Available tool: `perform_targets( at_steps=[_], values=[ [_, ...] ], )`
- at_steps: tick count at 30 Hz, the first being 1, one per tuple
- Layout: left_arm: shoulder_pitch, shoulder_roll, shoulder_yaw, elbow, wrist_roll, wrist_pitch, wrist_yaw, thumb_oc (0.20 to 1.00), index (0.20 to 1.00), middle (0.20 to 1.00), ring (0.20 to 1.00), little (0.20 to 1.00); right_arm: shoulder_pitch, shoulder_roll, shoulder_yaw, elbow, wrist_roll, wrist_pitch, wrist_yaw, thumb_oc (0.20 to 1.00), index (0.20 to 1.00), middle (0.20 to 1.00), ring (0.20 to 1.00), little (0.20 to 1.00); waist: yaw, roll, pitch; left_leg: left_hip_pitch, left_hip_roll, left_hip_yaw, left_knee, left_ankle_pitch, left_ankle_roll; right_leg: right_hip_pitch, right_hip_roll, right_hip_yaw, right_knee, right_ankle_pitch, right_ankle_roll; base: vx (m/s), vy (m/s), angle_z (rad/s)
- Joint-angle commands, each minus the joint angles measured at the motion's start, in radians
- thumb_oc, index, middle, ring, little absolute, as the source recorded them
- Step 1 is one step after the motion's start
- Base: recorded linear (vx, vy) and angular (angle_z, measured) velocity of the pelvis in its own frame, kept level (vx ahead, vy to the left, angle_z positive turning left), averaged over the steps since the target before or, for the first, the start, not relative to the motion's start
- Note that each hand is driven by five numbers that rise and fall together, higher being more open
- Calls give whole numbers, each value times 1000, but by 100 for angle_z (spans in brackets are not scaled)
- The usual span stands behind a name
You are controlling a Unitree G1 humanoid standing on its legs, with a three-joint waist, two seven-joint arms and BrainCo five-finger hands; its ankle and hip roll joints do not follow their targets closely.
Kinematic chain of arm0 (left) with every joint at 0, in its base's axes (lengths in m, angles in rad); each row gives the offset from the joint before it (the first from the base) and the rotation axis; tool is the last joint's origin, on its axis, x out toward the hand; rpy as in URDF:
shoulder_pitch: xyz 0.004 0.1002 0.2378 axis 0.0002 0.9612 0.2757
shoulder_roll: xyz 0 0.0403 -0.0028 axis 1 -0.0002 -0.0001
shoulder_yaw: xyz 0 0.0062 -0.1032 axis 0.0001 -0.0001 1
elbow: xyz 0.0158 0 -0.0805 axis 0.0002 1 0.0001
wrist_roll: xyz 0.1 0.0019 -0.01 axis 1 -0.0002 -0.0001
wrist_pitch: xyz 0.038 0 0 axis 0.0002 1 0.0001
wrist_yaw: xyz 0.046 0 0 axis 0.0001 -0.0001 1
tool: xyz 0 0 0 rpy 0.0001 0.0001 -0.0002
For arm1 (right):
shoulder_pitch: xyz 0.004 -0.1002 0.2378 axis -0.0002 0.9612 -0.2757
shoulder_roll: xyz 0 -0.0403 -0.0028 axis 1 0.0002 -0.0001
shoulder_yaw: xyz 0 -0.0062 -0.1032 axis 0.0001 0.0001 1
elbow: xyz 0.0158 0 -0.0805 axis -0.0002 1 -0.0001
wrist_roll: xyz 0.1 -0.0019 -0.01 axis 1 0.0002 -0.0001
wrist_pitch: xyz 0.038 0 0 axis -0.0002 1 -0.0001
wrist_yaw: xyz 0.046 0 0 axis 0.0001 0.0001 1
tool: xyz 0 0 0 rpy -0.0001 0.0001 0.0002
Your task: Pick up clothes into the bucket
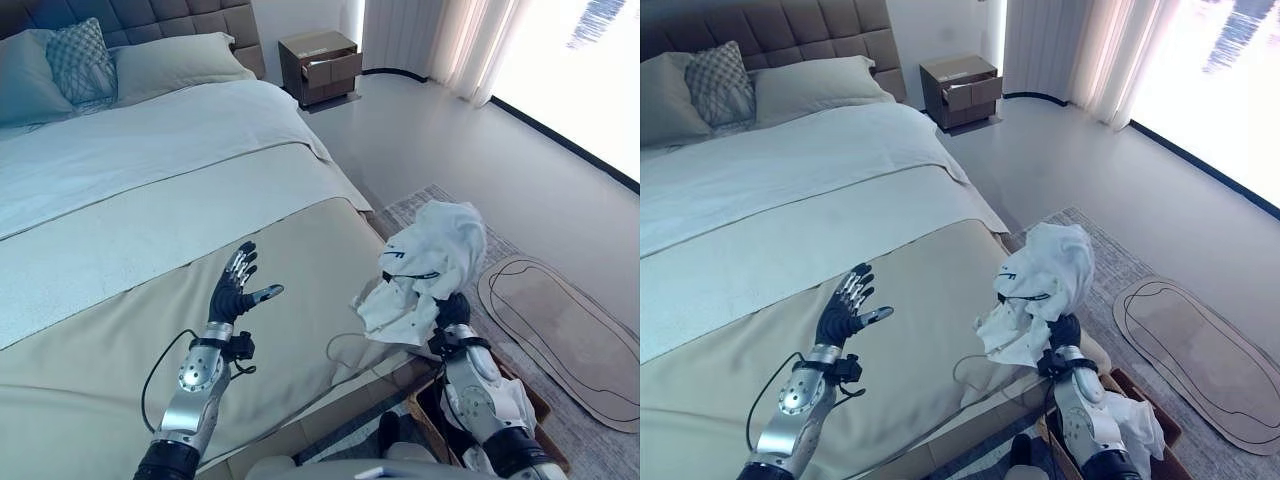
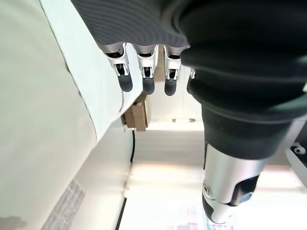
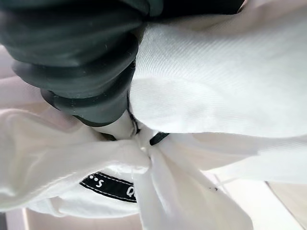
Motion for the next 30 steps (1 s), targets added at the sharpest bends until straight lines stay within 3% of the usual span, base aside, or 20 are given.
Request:
perform_targets(
  at_steps=[1, 4, 6, 16, 20, 21, 23, 26, 28, 30],
  values=[
    [-7, 37, 64, 12, 46, -91, 21, 1000, 1000, 1000, 1000, 1000, -13, 4, -69, -111, -48, -105, -11, 200, 200, 200, 200, 200, -20, -74, -30, -53, -49, 25, 106, -76, 47, -9, -78, 8, 64, -14, 66, 0, 0, 0],
    [11, 27, 79, 21, 41, -95, 22, 1000, 1000, 1000, 1000, 1000, 23, -2, -123, -118, -71, -112, -26, 200, 200, 200, 200, 200, -27, -81, -26, -66, -56, 29, 137, -92, 54, -13, -85, 19, 77, -15, 68, -29, 43, 0],
    [33, 20, 88, 13, 35, -100, 13, 1000, 1000, 1000, 1000, 1000, 57, -21, -176, -118, -163, -118, -68, 200, 200, 200, 200, 200, -41, -86, -18, -69, -66, 40, 158, -109, 66, -21, -92, 35, 86, -11, 73, -37, 63, -4],
    [14, 38, 83, -4, 79, -117, 14, 1000, 1000, 1000, 1000, 1000, 90, -34, -238, -82, -306, -112, -136, 200, 200, 200, 200, 200, -82, -105, 18, -74, -92, 113, 147, -110, 95, -105, -112, 96, 133, 21, 103, -89, 69, -29],
    [1, 62, 98, -38, 88, -119, 22, 1000, 1000, 1000, 1000, 1000, 67, -38, -228, -85, -357, -100, -163, 200, 200, 200, 200, 200, -36, -84, 59, -102, -46, 171, 180, -107, 87, -117, -205, -126, 238, -19, 82, -149, -6, -74],
    [-6, 71, 101, -38, 85, -119, 26, 1000, 1000, 1000, 1000, 1000, 54, -39, -229, -85, -365, -99, -179, 200, 200, 200, 200, 200, -34, -71, 64, -115, -18, 175, 213, -115, 82, -94, -241, -134, 285, -30, 68, -61, -56, -43],
    [-8, 75, 101, -36, 79, -118, 26, 1000, 1000, 1000, 1000, 1000, 56, -42, -235, -89, -373, -95, -185, 200, 200, 200, 200, 200, -35, -65, 62, -124, -7, 172, 222, -114, 78, -90, -260, -113, 303, -20, 68, -18, -84, -19],
    [3, 84, 104, -36, 72, -119, 26, 1000, 1000, 1000, 1000, 1000, 57, -54, -251, -87, -377, -89, -185, 200, 200, 200, 200, 200, -31, -78, 39, -145, -1, 180, 233, -112, 66, -70, -303, -108, 242, 55, 95, 7, -150, 3],
    [5, 98, 107, -33, 67, -120, 28, 1000, 1000, 1000, 1000, 1000, 50, -64, -255, -88, -371, -86, -188, 200, 200, 200, 200, 200, -34, -104, 33, -192, 15, 185, 303, -125, 52, -57, -292, -74, 167, 72, 115, -15, -246, -23],
    [3, 102, 107, -33, 61, -124, 32, 1000, 1000, 1000, 1000, 1000, 37, -70, -252, -85, -366, -87, -189, 200, 200, 200, 200, 200, -26, -112, 35, -216, 27, 193, 338, -136, 45, -59, -284, -87, 147, 69, 123, -50, -166, -24]
  ],
)
